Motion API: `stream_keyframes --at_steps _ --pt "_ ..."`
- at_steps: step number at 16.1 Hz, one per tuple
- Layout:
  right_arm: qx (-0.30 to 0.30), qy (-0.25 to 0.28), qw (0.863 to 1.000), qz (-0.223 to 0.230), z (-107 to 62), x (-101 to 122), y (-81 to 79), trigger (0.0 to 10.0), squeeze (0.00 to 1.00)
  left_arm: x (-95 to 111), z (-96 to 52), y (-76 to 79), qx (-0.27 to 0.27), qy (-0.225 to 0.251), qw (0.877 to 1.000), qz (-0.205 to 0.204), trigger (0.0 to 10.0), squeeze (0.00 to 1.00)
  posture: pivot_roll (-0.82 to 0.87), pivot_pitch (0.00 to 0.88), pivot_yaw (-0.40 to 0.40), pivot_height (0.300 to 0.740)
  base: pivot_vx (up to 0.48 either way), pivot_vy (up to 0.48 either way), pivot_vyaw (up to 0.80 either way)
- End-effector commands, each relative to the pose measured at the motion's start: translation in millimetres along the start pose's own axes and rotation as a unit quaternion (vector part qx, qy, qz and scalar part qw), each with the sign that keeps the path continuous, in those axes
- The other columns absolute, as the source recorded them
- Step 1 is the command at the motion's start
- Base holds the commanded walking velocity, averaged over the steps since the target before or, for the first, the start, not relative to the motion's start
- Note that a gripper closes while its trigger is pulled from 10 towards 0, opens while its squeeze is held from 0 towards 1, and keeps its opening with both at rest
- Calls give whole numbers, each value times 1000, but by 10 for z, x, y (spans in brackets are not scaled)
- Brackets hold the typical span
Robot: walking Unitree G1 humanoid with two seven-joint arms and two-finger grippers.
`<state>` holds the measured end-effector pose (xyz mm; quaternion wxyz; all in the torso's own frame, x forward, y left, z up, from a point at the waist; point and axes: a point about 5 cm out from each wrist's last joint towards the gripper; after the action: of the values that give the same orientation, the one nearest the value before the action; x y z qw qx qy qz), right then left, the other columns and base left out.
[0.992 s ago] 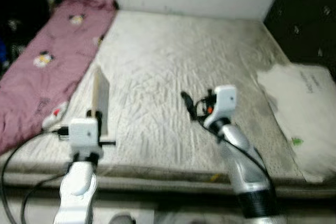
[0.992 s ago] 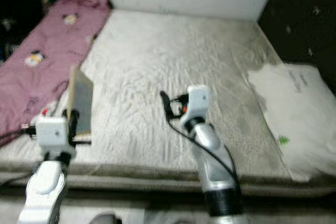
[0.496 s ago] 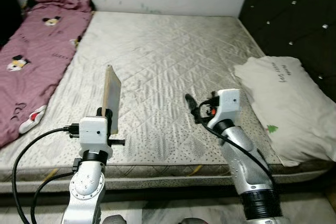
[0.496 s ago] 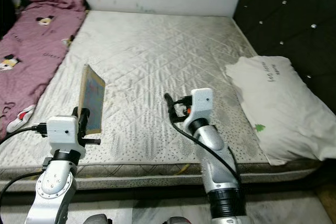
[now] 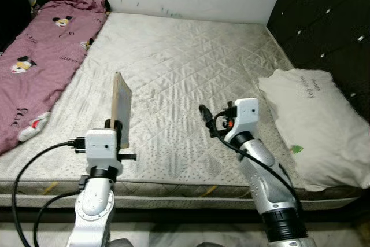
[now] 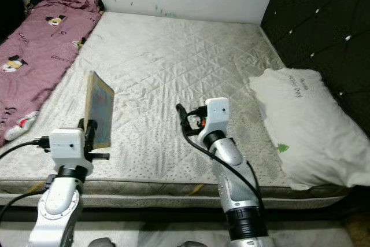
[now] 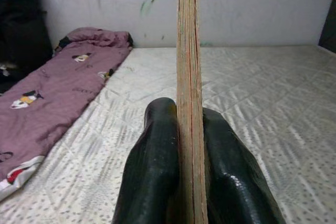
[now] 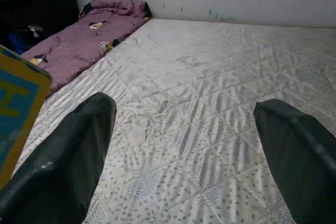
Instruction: Clean up the room
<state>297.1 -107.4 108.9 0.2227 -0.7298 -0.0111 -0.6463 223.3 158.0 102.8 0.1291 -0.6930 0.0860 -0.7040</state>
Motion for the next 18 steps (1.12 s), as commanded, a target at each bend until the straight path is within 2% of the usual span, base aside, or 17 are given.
stream_keyframes --at_steps 1,12,18 --pt "-9 2 1000 -6 -12 30 68 10000 0 82 28 19 0 18 1000 -6 10000 0 8 0 -65 740 0 -330 0" --pt "-9 1 1000 -7 0 34 75 10000 0 92 47 35 -3 21 1000 -8 10000 0 4 0 -67 740 0 -334 0" --pt "-5 3 1000 -7 -2 41 77 10000 0 112 48 33 0 30 999 -22 10000 0 3 0 -72 740 0 0 0"
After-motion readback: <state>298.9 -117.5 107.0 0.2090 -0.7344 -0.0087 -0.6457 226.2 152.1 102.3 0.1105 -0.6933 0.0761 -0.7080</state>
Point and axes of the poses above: a point about 5 cm out from each wrist's last joint towards the gripper, its own z axis pointing out of the wrist towards the gripper, its own x axis along the axis of the wrist's last joint, y = z × x, and after that the axes turned 10 degrees about z, right-handed
